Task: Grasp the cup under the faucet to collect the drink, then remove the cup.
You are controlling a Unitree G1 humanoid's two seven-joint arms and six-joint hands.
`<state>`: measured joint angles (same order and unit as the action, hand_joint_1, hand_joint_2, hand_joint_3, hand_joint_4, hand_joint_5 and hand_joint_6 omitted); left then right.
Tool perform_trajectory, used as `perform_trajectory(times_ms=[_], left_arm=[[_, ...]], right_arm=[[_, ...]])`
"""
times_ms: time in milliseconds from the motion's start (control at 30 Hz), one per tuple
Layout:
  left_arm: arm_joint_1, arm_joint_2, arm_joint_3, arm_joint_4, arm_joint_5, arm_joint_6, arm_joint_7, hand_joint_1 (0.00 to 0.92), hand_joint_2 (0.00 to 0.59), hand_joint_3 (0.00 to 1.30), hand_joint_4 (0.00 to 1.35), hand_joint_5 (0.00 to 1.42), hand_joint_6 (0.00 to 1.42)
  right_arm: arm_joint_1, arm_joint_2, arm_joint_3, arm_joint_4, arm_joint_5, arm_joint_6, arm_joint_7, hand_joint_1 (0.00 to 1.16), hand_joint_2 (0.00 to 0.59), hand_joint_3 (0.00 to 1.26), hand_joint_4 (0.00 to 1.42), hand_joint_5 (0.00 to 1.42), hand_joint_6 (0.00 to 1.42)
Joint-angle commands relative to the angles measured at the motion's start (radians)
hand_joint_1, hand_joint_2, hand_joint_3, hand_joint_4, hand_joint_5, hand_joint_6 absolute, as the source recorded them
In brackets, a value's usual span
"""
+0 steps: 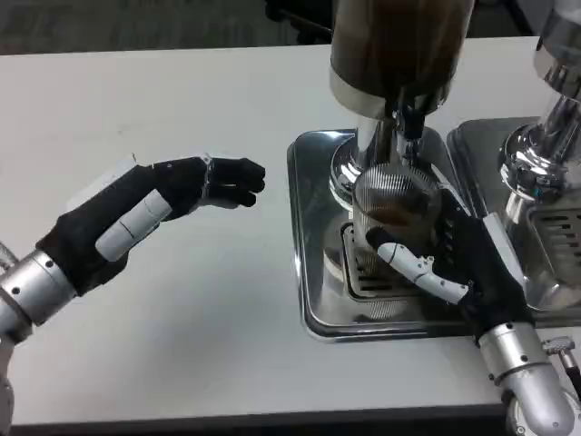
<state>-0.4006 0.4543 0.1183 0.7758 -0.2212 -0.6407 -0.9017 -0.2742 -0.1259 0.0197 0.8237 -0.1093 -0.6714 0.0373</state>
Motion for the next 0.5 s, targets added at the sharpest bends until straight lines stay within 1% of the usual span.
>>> perform_trajectory(times_ms=[33,133,300,400,500], left_arm=[[0.008,0.021,-0.003,-0.009,0.016,0.014,0.010,0.000,0.085,0.38,0.31,0.33,0.28],[0.008,0.026,-0.003,-0.012,0.017,0.017,0.011,0.000,0.085,0.38,0.33,0.34,0.28],[0.010,0.031,-0.003,-0.017,0.018,0.021,0.012,0.000,0.080,0.40,0.33,0.34,0.29],[0.013,0.032,-0.004,-0.019,0.020,0.023,0.013,0.000,0.077,0.40,0.34,0.35,0.29],[0.013,0.033,-0.007,-0.019,0.022,0.023,0.015,0.000,0.078,0.40,0.34,0.35,0.29]], right_arm=[[-0.012,0.017,0.009,0.048,-0.013,-0.009,-0.019,0.80,0.178,0.12,0.22,0.30,0.35],[-0.018,0.020,0.014,0.064,-0.026,-0.012,-0.044,0.83,0.175,0.15,0.26,0.35,0.42],[-0.023,0.031,0.016,0.078,-0.049,-0.015,-0.104,0.86,0.174,0.20,0.34,0.45,0.61],[-0.024,0.038,0.018,0.084,-0.063,-0.016,-0.143,0.87,0.175,0.23,0.38,0.52,0.76],[-0.027,0.047,0.017,0.096,-0.079,-0.021,-0.189,0.88,0.172,0.27,0.45,0.61,0.96]])
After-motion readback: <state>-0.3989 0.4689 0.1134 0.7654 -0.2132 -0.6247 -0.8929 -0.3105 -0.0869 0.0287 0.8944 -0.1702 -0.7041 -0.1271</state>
